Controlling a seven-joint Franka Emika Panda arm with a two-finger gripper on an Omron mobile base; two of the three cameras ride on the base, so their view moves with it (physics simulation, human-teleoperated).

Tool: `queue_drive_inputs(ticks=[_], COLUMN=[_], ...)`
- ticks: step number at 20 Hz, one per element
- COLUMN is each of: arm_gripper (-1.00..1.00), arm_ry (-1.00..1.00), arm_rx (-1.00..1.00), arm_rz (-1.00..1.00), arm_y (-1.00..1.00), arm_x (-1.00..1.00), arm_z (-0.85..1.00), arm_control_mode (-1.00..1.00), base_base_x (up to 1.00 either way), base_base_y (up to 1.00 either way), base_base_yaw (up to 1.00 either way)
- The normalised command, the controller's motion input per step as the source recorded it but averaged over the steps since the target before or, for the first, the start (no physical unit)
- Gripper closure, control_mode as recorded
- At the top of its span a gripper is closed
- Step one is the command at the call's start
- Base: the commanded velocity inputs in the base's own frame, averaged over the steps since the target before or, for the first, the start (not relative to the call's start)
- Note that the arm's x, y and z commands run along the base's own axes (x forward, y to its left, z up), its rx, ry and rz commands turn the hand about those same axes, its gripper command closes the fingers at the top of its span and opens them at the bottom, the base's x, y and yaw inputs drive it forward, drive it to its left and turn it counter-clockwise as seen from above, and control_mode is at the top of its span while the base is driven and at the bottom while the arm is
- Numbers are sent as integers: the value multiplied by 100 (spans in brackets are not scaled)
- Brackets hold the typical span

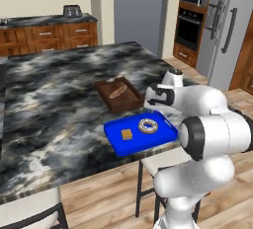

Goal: Take the cake and donut from the fridge and place them on the empty tray on the dining counter.

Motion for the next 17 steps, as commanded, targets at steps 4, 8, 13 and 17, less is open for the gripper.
queue_drive_inputs(ticks=[4, 8, 13, 17], arm_gripper=[-100, -100, -100, -100], arm_ry=[-6, 0, 2, -6], arm_rx=[1, 0, 0, -1], arm_rz=[14, 7, 4, 2], arm_y=[-1, -6, -13, -2], arm_x=[-100, -100, -100, -100], arm_z=[100, 100, 100, 100], arm_control_mode=[-100, -100, -100, -100], base_base_x=[0, 0, 0, 0], base_base_y=[0, 0, 0, 0], base_base_yaw=[0, 0, 0, 0])
